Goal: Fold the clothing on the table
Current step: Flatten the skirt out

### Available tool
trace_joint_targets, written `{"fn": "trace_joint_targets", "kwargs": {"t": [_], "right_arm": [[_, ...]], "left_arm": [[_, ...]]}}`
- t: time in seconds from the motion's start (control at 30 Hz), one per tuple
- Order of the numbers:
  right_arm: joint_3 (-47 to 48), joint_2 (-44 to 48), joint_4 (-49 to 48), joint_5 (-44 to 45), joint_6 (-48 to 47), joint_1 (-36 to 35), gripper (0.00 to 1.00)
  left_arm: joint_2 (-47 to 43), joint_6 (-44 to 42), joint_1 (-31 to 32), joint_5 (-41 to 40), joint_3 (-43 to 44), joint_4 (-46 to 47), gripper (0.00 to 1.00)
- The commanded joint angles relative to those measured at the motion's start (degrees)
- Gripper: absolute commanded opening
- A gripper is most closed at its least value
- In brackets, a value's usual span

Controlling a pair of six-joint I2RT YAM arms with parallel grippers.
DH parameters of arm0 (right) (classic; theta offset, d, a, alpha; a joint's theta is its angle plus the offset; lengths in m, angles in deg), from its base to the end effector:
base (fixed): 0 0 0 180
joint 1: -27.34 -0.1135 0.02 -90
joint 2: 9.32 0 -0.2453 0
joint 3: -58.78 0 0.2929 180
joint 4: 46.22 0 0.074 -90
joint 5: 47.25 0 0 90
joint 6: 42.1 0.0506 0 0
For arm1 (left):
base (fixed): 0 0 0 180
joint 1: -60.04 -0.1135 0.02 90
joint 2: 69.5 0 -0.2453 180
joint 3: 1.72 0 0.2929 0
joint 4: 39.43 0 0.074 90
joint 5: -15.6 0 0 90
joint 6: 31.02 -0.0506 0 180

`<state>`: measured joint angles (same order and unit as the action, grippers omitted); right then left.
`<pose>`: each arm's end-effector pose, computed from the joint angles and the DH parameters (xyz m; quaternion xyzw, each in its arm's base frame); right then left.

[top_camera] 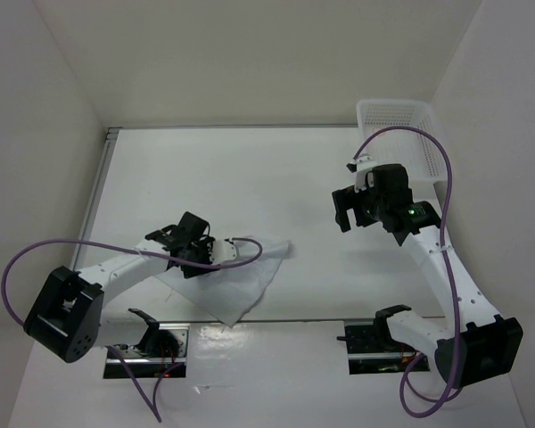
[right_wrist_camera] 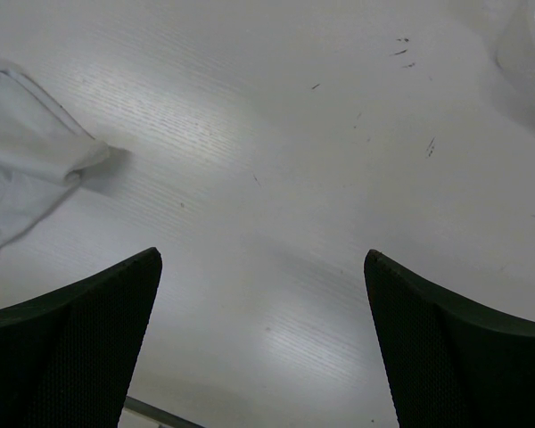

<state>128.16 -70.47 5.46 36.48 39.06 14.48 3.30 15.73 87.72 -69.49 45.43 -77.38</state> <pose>0.2735 0.0681 0.2848 -0.1939 0.8968 0.0640 0.3925 0.2343 -0.1278 0.1096 0.5723 0.7865 -0.0104 0.2317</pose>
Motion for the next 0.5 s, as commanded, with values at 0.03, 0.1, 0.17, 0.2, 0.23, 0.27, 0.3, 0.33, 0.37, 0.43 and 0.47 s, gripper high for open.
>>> {"fn": "trace_joint_targets", "kwargs": {"t": [0.03,0.1,0.17,0.2,0.23,0.27,0.3,0.33,0.37,0.43,0.47], "right_arm": [[-0.43,-0.03,-1.98,-0.15,0.32,0.38,0.98],[-0.43,-0.03,-1.98,-0.15,0.32,0.38,0.98],[-0.43,-0.03,-1.98,-0.15,0.32,0.38,0.98],[-0.43,-0.03,-1.98,-0.15,0.32,0.38,0.98],[-0.43,-0.03,-1.98,-0.15,0.32,0.38,0.98],[-0.43,-0.03,-1.98,-0.15,-0.21,0.38,0.98],[-0.43,-0.03,-1.98,-0.15,-0.21,0.38,0.98],[-0.43,-0.03,-1.98,-0.15,-0.21,0.38,0.98],[-0.43,-0.03,-1.98,-0.15,-0.21,0.38,0.98],[-0.43,-0.03,-1.98,-0.68,-0.21,0.38,0.98],[-0.43,0.49,-1.98,-0.68,-0.21,0.38,0.98]], "left_arm": [[2.26,1.23,0.27,0.63,-1.05,3.98,0.49],[2.87,1.23,0.27,0.63,-0.44,3.98,0.49],[3.4,1.85,0.27,0.63,0.26,4.6,0.49],[3.41,1.85,0.27,0.11,0.26,4.6,0.51],[2.8,1.85,0.27,0.1,0.87,4.6,0.52],[2.79,2.37,0.27,0.1,0.88,4.6,0.52],[1.31,2.37,0.27,0.1,0.88,4.6,0.53],[0.78,2.37,0.27,0.1,1.49,4.6,0.53],[-0.36,2.37,0.27,0.1,1.49,4.6,0.53],[-1.42,2.37,0.27,-0.6,2.02,4.07,0.55],[-2.38,2.37,0.27,-0.6,2.54,4.07,0.55]]}}
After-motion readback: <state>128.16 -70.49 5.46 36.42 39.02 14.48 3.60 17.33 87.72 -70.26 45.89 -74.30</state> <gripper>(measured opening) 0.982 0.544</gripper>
